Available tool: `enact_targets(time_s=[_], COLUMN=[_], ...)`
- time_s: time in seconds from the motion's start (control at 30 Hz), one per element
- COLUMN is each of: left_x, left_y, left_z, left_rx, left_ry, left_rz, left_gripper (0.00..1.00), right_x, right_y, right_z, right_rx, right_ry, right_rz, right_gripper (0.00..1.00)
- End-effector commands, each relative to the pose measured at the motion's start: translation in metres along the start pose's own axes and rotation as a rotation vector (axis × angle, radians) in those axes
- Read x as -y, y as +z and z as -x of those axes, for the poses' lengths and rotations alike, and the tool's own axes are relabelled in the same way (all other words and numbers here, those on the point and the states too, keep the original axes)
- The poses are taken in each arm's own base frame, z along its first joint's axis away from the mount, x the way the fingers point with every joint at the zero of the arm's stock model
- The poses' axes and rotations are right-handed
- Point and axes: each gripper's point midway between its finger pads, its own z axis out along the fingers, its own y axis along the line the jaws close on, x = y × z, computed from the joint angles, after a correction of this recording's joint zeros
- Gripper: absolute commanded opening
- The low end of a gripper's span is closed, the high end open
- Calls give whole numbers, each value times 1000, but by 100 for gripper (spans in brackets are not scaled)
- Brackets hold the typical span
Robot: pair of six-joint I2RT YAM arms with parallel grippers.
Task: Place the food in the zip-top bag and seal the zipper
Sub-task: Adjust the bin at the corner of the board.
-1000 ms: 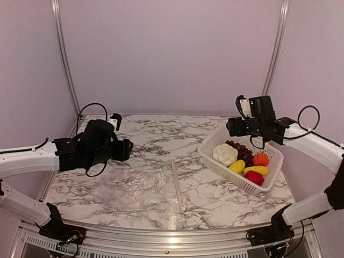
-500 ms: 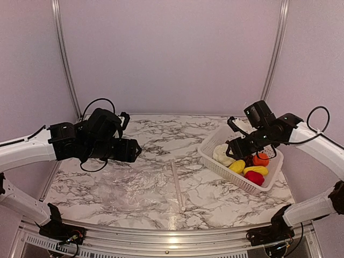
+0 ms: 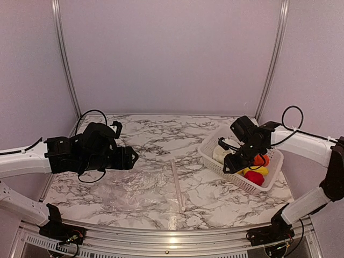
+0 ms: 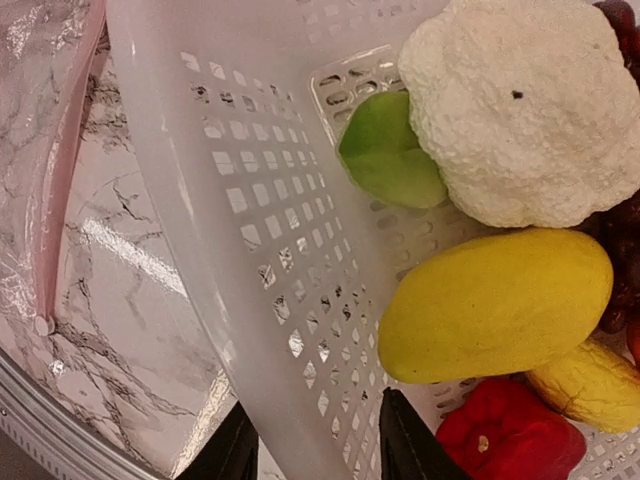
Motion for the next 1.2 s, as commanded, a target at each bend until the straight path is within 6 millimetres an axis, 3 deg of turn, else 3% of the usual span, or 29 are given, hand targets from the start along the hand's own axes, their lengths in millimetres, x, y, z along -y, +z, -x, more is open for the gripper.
enact_targets(time_s=[0.0, 0.17, 0.3, 0.5, 0.57, 0.63, 0.77, 0.87, 0.97, 1.17], left_x=[5, 5, 10, 7, 10, 21, 45, 43, 28, -15], left_y=[0, 2, 6, 16, 22, 28, 42, 44, 35, 20], left_z=[5, 4, 3, -7, -10, -8, -18, -29, -38, -76], left_rx=[28, 18, -8, -56, -64, -72, -130, -168, -186, -234], left_ry=[-22, 4, -5, -31, -23, 14, 100, 90, 33, -48], left_rz=[1, 7, 11, 52, 67, 74, 116, 161, 191, 215], left_gripper=[77, 77, 77, 75, 74, 73, 73, 73, 73, 81], right_x=[5, -5, -3, 1, -4, -10, -34, -62, -86, -122], right_y=[0, 23, 37, 42, 40, 29, -28, -54, -49, 5], right_z=[22, 44, 77, 128, 135, 135, 144, 140, 125, 104], right_rx=[73, 86, 129, 217, 214, 198, 329, 406, 423, 286], right_ry=[2, 66, 166, 280, 279, 290, 240, 173, 112, 30], right_rz=[-45, 17, 1, -18, 4, 30, 92, 201, 306, 360], right_gripper=[33, 16, 0, 4, 15, 30, 47, 52, 50, 43])
